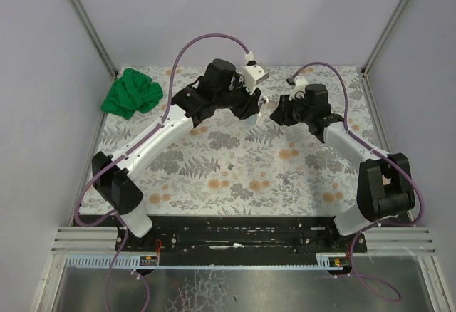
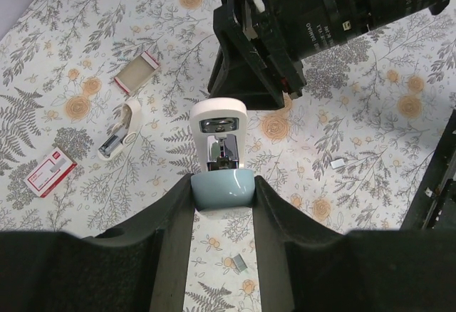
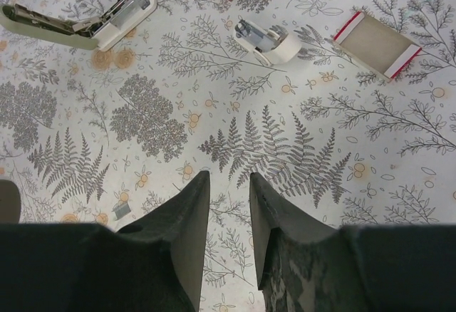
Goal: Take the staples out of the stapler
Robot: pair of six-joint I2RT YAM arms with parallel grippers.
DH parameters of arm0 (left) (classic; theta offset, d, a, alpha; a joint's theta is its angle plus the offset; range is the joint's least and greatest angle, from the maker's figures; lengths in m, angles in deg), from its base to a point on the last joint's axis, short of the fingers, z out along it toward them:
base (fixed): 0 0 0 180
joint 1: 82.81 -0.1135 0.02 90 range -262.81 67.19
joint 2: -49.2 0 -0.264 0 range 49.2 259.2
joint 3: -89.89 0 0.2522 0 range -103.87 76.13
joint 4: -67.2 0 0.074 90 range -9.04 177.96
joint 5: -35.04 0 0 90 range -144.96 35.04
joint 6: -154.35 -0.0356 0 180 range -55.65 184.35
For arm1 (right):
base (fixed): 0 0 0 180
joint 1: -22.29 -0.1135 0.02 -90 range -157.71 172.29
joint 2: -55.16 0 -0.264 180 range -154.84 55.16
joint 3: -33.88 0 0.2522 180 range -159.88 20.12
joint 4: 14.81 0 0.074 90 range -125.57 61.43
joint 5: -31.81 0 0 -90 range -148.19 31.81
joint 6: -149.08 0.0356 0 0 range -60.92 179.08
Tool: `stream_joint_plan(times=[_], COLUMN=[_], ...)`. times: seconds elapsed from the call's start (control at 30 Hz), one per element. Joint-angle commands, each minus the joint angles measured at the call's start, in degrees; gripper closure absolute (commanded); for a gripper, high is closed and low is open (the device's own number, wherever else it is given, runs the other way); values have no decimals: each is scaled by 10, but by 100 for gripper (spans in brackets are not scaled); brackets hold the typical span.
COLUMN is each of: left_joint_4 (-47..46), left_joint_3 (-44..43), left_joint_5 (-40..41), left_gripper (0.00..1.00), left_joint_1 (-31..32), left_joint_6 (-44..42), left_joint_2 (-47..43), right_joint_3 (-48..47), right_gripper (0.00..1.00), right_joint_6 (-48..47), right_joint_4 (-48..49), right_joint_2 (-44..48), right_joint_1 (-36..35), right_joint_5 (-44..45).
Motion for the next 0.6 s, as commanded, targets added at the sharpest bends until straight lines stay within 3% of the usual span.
stream_joint_plan(times=[0.0,0.13,0.3,0.47,0.57], left_joint_4=[-50,-34,2,14,14], left_joint_3=[-2,6,34,71,91], left_joint_5=[-25,-38,-36,15,33], left_gripper=[100,100,100,100,100], left_joint_1=[-10,-10,-10,8,19], left_joint_6=[10,-16,-94,-171,-193], left_joint_2=[-22,-21,-27,-33,-34], right_joint_3=[-1,-9,-5,-23,-36], right_gripper=[65,60,40,21,18], right_joint_6=[-1,-57,-133,-106,-78], right_joint_4=[37,44,59,49,39], right_joint_2=[-5,18,89,109,92], right_joint_1=[-1,2,8,16,15], right_joint_5=[-31,-80,-128,-153,-202])
